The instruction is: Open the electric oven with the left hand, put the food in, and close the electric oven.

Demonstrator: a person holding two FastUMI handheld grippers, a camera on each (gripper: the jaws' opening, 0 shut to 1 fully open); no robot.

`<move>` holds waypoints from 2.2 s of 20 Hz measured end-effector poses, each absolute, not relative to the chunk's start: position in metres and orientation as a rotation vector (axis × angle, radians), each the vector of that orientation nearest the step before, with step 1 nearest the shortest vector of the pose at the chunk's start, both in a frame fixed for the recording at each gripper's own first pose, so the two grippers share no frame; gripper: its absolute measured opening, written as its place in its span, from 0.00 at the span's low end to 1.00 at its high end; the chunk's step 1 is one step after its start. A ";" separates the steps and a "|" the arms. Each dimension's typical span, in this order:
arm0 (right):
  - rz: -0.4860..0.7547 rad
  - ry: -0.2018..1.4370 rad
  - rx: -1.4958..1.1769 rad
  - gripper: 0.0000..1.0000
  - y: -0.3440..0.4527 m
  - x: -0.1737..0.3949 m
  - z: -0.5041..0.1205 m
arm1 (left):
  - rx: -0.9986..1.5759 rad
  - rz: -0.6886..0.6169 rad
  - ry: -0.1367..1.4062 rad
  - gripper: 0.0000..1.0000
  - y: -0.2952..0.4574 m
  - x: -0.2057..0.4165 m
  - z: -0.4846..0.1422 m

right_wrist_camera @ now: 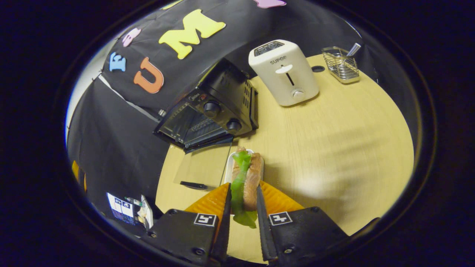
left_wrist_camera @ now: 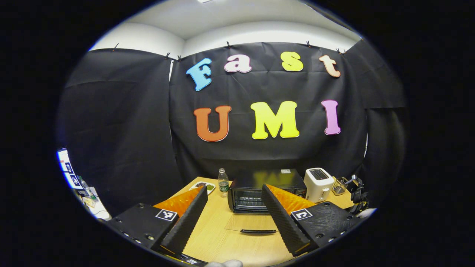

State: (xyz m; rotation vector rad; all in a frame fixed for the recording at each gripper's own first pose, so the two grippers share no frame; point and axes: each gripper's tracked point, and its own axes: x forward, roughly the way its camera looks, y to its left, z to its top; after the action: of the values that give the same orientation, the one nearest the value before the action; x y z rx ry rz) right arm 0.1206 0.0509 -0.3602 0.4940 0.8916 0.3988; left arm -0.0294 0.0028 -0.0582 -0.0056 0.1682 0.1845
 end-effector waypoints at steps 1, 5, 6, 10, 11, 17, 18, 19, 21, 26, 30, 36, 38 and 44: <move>0.394 0.872 0.495 0.38 0.051 0.121 -0.351 | -0.011 0.185 0.170 0.96 0.003 -0.029 -0.060; 0.357 0.762 0.505 0.38 0.056 0.118 -0.306 | -0.004 0.179 0.179 0.96 0.011 -0.029 -0.067; 0.343 0.729 0.527 0.38 0.064 0.118 -0.295 | -0.002 0.176 0.189 0.96 0.014 -0.030 -0.071; 0.319 0.581 0.624 0.37 0.121 0.124 -0.262 | -0.001 0.166 0.221 0.96 0.030 -0.033 -0.084; 0.308 0.551 0.643 0.38 0.135 0.128 -0.259 | -0.005 0.143 0.227 0.96 0.029 -0.034 -0.088; 0.220 0.434 0.849 0.38 0.225 0.158 -0.281 | 0.061 0.060 0.223 0.96 0.039 -0.034 -0.101; 0.206 0.425 0.918 0.38 0.238 0.164 -0.285 | 0.066 0.049 0.228 0.95 0.042 -0.035 -0.104; 0.200 0.427 0.964 0.37 0.250 0.169 -0.292 | 0.071 0.040 0.230 0.96 0.044 -0.035 -0.107; 0.169 0.400 1.001 0.37 0.265 0.185 -0.306 | 0.082 0.026 0.238 0.96 0.050 -0.039 -0.112; 0.067 0.345 1.094 0.37 0.279 0.221 -0.324 | 0.104 0.008 0.264 0.95 0.067 -0.038 -0.127; 0.041 0.310 1.134 0.37 0.297 0.255 -0.328 | 0.118 0.012 0.279 0.96 0.081 -0.034 -0.133; 0.008 0.298 1.160 0.37 0.321 0.305 -0.335 | 0.143 0.021 0.312 0.96 0.099 -0.024 -0.148; -0.017 0.300 1.154 0.37 0.325 0.315 -0.345 | 0.148 0.024 0.312 0.96 0.102 -0.019 -0.149; -0.108 0.348 1.063 0.54 0.310 0.318 -0.368 | 0.136 0.022 0.328 0.96 0.108 -0.015 -0.155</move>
State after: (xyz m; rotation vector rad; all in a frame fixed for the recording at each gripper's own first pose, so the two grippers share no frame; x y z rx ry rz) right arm 0.3184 0.3102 -0.3679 1.0630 0.3483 -0.1082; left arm -0.0150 0.1078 -0.1550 0.1355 0.3277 0.0221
